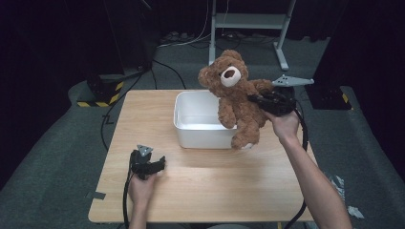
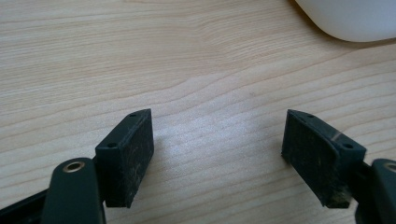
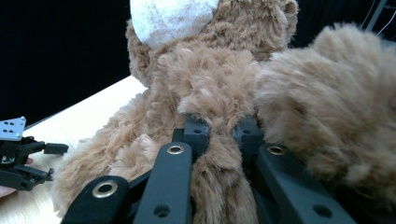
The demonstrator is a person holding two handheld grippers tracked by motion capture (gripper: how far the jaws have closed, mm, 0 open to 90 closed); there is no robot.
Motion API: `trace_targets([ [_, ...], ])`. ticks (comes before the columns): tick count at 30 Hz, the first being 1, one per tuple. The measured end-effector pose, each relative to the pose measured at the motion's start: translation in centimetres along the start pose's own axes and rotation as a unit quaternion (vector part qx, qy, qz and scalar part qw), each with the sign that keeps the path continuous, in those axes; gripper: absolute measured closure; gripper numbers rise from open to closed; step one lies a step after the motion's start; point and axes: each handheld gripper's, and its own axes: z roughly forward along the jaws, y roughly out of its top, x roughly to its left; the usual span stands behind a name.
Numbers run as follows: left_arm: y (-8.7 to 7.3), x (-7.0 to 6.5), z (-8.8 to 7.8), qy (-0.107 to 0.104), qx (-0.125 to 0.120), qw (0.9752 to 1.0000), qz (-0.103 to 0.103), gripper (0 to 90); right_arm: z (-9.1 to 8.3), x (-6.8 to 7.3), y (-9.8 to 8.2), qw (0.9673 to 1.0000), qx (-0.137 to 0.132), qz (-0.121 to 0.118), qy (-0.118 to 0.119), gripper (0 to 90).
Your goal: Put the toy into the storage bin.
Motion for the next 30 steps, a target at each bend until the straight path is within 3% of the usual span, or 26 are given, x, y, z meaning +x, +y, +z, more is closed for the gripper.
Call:
trace_targets([
  [30,0.0,0.0,0.0,0.001,0.0,1.0,-0.001,24.9,3.8,1.0,1.7,0.9999,0.007,0.01,0.007,80.0],
])
